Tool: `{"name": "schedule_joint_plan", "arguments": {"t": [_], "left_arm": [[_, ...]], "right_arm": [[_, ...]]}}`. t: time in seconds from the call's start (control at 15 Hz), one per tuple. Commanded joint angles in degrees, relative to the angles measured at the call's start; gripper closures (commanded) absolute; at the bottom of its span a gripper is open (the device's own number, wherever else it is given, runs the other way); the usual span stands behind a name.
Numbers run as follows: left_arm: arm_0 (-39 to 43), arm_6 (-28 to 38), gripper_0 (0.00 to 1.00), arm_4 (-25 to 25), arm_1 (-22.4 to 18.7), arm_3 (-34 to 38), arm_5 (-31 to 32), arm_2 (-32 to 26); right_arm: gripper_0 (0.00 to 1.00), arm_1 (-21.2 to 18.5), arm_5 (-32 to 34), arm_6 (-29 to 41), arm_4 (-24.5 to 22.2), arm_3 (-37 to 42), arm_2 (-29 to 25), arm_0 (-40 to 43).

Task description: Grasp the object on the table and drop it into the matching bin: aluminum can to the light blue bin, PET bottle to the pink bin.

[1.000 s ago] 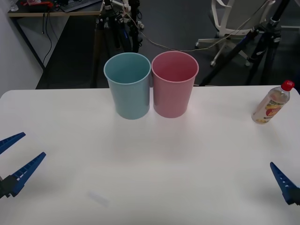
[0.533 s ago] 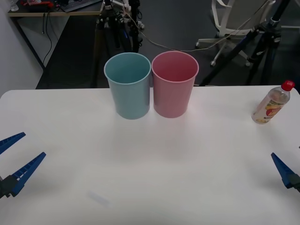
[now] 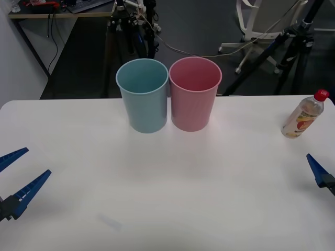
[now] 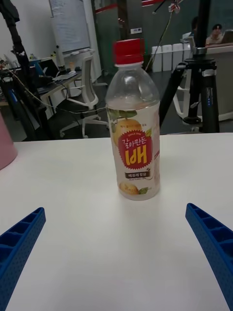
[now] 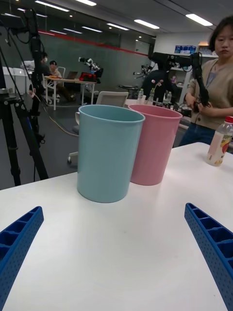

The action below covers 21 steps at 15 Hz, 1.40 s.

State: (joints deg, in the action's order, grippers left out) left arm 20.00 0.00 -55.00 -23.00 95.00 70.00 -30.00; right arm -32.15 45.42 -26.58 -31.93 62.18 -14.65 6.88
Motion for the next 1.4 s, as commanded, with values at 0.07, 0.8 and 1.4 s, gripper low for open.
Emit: {"name": "schedule_joint_plan", "arguments": {"t": [0.07, 0.8, 1.4], "left_arm": [[0.0, 0.0, 0.0, 0.0, 0.0, 0.0, 0.0, 0.0], [0.0, 0.0, 0.0, 0.0, 0.0, 0.0, 0.0, 0.0], [0.0, 0.0, 0.0, 0.0, 0.0, 0.0, 0.0, 0.0]], "right_arm": [[0.0, 0.16, -4.11, -0.14, -0.06, -0.57, 0.5, -2.84], [0.0, 2.53, -12.55, -1.37, -0.15, -7.33, 1.29, -12.6], [0.0, 2.97, -11.76, -4.44, -1.47, -17.62, 0.5, -22.62]]}}
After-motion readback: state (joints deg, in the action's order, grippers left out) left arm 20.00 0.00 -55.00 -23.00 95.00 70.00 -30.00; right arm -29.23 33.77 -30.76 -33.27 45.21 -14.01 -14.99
